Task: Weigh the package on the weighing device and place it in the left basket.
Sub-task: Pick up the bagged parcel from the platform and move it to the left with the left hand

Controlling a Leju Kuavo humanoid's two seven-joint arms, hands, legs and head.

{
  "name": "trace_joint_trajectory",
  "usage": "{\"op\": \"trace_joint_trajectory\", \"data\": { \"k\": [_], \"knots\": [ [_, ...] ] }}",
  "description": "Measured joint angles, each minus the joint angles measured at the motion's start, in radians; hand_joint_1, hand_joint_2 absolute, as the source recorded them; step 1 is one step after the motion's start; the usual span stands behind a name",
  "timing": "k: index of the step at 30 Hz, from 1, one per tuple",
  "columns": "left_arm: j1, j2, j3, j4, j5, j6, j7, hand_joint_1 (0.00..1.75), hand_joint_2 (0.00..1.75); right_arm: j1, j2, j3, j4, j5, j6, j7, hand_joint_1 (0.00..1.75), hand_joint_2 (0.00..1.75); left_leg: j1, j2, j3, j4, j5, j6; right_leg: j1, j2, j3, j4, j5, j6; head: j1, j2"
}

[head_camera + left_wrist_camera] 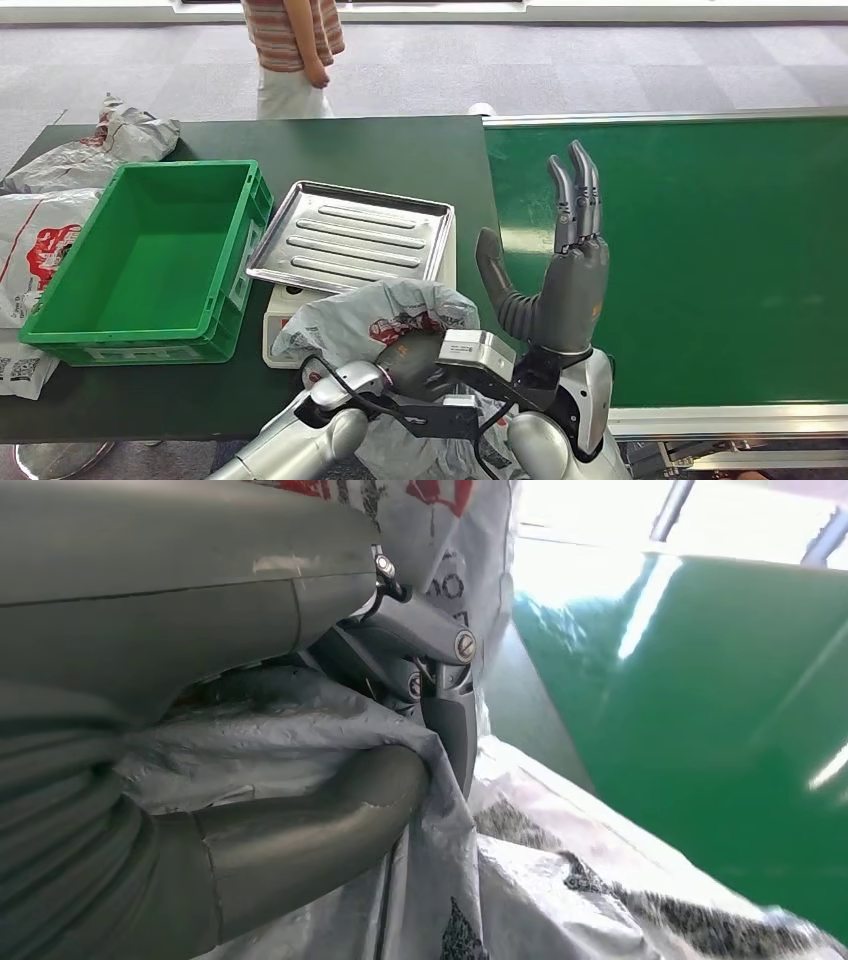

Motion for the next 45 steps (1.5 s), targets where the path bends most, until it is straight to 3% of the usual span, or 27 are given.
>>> {"op": "trace_joint_trajectory", "data": {
  "k": [7, 11, 19, 25, 29, 37, 42, 45],
  "knots": [
    [0.047, 0.039, 0.066, -0.132, -0.006, 0.058, 0.002, 1.75, 1.75, 0.018, 0.000, 0.000, -0.002, 0.007, -0.002, -0.002, 0.00, 1.75, 0.000, 0.000, 0.000, 0.000, 0.000, 0.000, 0.000, 0.000, 0.000, 0.000, 0.000, 0.000, 0.000, 0.000],
    [0.068, 0.093, 0.100, -0.274, -0.046, 0.084, 0.015, 1.75, 1.75, 0.034, 0.000, 0.000, -0.005, 0.009, -0.009, -0.008, 0.00, 1.75, 0.000, 0.000, 0.000, 0.000, 0.000, 0.000, 0.000, 0.000, 0.000, 0.000, 0.000, 0.000, 0.000, 0.000],
    [0.045, 0.328, 0.254, -0.712, -0.224, 0.065, 0.064, 1.75, 1.75, 0.066, -0.013, 0.000, -0.016, -0.018, -0.032, -0.042, 0.00, 1.75, 0.003, 0.001, 0.000, 0.000, 0.001, -0.001, 0.003, 0.001, -0.001, 0.001, 0.000, -0.001, 0.000, 0.000],
    [-0.121, 0.479, 0.365, -0.878, -0.186, -0.019, 0.114, 1.75, 1.75, 0.063, -0.019, 0.000, -0.016, -0.040, -0.040, -0.050, 0.00, 1.75, 0.003, 0.000, -0.001, 0.000, 0.002, -0.002, 0.003, 0.000, -0.001, 0.001, 0.000, -0.002, 0.000, 0.000],
    [-0.178, 0.533, 0.398, -0.936, -0.170, -0.036, 0.138, 1.75, 1.75, 0.060, -0.019, 0.000, -0.016, -0.045, -0.040, -0.051, 0.00, 1.75, 0.003, 0.001, -0.001, 0.000, 0.002, -0.003, 0.003, 0.001, -0.001, 0.001, 0.001, -0.002, 0.000, 0.000],
    [-0.179, 0.652, 0.501, -0.973, -0.114, 0.001, 0.145, 1.75, 1.75, 0.058, -0.025, 0.000, -0.012, -0.045, -0.064, -0.051, 0.00, 1.75, 0.004, 0.001, -0.001, 0.000, 0.002, -0.003, 0.004, 0.001, -0.002, 0.001, 0.000, -0.003, 0.000, 0.000],
    [-0.189, 0.686, 0.544, -0.945, -0.120, 0.001, 0.161, 1.75, 1.75, 0.058, -0.029, 0.000, -0.010, -0.046, -0.069, -0.048, 0.00, 1.75, 0.004, 0.001, -0.001, 0.000, 0.002, -0.003, 0.004, 0.001, -0.002, 0.002, 0.000, -0.003, 0.000, 0.000],
    [-0.250, 0.690, 0.565, -0.836, -0.120, -0.020, 0.189, 1.75, 1.75, 0.056, -0.029, 0.000, -0.010, -0.043, -0.063, -0.035, 0.00, 1.75, 0.004, 0.000, -0.001, 0.000, 0.003, -0.003, 0.004, 0.001, -0.002, 0.002, 0.001, -0.003, 0.000, 0.000]
  ]
}}
